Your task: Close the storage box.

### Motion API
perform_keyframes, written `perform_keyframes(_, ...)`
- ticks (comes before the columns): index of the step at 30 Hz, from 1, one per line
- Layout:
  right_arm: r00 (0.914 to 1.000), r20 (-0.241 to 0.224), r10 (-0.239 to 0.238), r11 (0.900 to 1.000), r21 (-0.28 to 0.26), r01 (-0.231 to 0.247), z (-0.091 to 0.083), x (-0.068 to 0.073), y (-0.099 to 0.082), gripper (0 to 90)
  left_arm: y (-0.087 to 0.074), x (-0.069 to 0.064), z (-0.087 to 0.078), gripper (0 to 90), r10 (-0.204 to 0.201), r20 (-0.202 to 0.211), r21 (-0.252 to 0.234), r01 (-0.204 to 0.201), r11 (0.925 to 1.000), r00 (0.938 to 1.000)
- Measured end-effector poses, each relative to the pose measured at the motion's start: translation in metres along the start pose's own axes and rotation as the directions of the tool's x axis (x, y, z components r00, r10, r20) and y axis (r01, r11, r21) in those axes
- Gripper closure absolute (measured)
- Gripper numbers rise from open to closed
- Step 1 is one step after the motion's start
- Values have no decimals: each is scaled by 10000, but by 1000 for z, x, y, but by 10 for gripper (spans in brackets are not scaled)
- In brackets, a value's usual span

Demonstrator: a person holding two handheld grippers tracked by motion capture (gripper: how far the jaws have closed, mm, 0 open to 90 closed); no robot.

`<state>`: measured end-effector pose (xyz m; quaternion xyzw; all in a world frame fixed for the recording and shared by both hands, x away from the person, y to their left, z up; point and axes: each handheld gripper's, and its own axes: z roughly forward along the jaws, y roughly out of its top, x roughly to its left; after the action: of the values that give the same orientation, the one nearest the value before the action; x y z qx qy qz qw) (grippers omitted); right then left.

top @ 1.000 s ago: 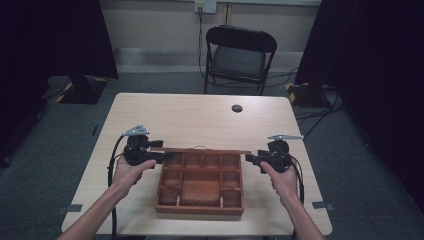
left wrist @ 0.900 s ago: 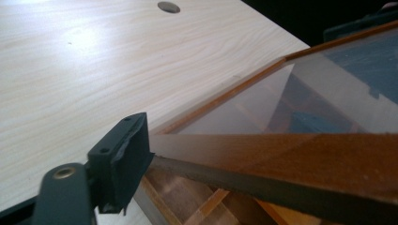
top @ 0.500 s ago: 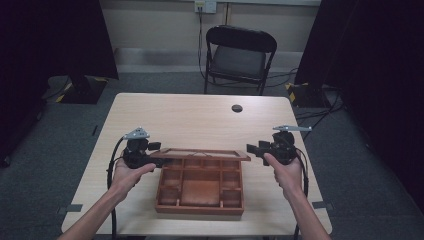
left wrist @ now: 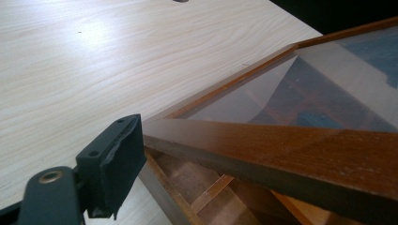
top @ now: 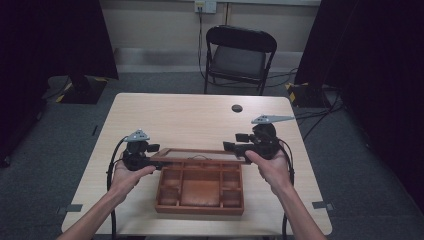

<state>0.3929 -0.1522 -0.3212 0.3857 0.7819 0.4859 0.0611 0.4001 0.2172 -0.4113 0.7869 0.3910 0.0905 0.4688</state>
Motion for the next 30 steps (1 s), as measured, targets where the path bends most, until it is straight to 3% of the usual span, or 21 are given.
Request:
perform_keyframes(5, 9964, -659, -526, 9986, 30, 529, 7, 20, 15, 430, -3, 4, -3, 154, -107, -141, -83, 106, 9999, 9998)
perform_keyframes(11, 9861, -1492, -729, 9966, 277, 779, 20, 36, 22, 475, -8, 3, -2, 156, -170, -116, -60, 170, 9998, 9998)
perform_keyframes(17, 9731, -2123, -890, 9896, 922, 1106, 30, 45, 19, 545, -11, 2, -3, 157, 43, -159, 78, -42, 10000, 9999)
perform_keyframes(21, 9635, -2490, -983, 9865, 1033, 1274, 32, 46, 17, 608, -11, 2, -2, 159, 4, -115, -28, -4, 10000, 9999)
perform_keyframes(30, 9540, -2815, -1028, 9739, 1665, 1541, 41, 46, 12, 678, -11, 1, -2, 161, -23, -127, 17, 23, 10000, 9999)
